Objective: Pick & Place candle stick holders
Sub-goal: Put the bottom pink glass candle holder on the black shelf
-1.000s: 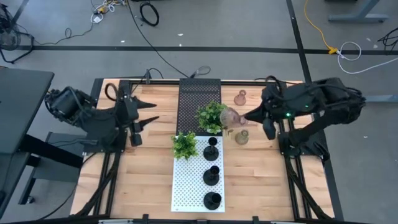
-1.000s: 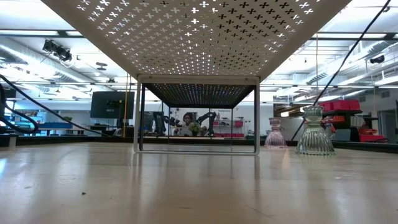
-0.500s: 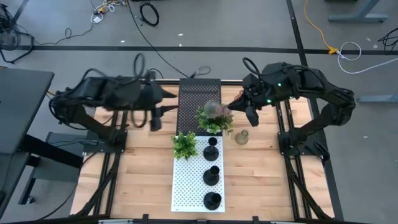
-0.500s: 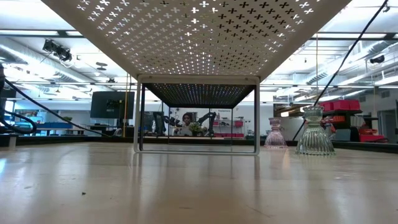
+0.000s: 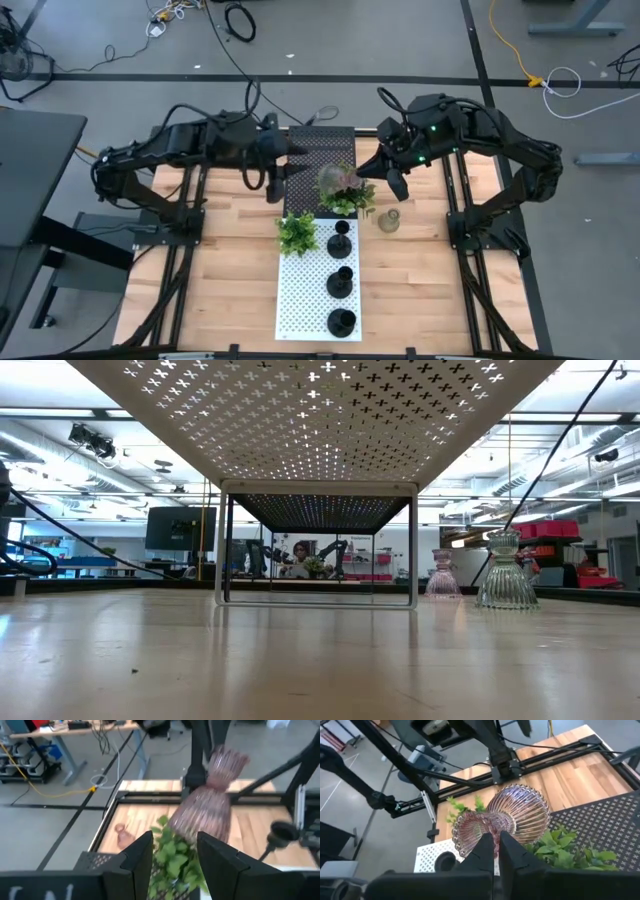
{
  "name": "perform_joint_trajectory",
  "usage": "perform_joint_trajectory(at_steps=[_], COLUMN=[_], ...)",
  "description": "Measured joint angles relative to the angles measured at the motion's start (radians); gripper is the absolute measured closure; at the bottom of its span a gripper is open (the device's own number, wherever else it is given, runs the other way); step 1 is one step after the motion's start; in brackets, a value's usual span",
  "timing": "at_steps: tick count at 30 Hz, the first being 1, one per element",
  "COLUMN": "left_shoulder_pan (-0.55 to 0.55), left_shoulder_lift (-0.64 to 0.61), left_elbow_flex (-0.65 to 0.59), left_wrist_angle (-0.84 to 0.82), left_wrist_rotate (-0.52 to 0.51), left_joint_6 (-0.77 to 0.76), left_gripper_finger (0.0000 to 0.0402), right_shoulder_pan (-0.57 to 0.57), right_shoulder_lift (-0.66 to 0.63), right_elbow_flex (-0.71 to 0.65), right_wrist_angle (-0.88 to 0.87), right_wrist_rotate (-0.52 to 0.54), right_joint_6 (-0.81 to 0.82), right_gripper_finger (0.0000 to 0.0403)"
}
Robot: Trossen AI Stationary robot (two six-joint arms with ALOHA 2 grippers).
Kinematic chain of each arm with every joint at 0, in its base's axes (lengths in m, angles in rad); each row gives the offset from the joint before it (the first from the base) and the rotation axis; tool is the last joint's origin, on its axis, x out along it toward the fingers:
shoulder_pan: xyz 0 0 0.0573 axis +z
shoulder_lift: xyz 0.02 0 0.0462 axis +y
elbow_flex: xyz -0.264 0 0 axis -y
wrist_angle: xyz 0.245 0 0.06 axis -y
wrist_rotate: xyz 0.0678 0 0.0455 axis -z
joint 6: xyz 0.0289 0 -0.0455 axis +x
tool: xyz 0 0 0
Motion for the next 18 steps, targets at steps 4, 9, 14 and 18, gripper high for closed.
perform_joint_trajectory(at_steps=[4, 9, 14, 18], left_shoulder_pan=[-0.014, -0.023, -0.022, -0.032], left_shoulder_lift=[0.006, 0.031, 0.073, 0.100], left_elbow_flex=[0.000, 0.000, 0.000, 0.000], left_wrist_angle=[0.023, 0.026, 0.048, 0.060], left_wrist_rotate=[-0.004, -0.002, -0.011, -0.020], left_joint_6=[-0.012, -0.040, -0.042, -0.041], left_gripper_finger=[0.0242, 0.0211, 0.0157, 0.0119], right_shoulder_pan=[-0.023, -0.035, -0.035, -0.035], right_shoulder_lift=[0.000, 0.000, 0.000, 0.000], right_elbow_flex=[0.000, 0.000, 0.000, 0.000], right_wrist_angle=[0.007, 0.011, 0.018, 0.015], right_wrist_rotate=[0.001, 0.000, -0.001, -0.013], right_joint_6=[-0.007, -0.011, -0.016, -0.014], right_gripper_finger=[0.0403, 0.0403, 0.0403, 0.0403])
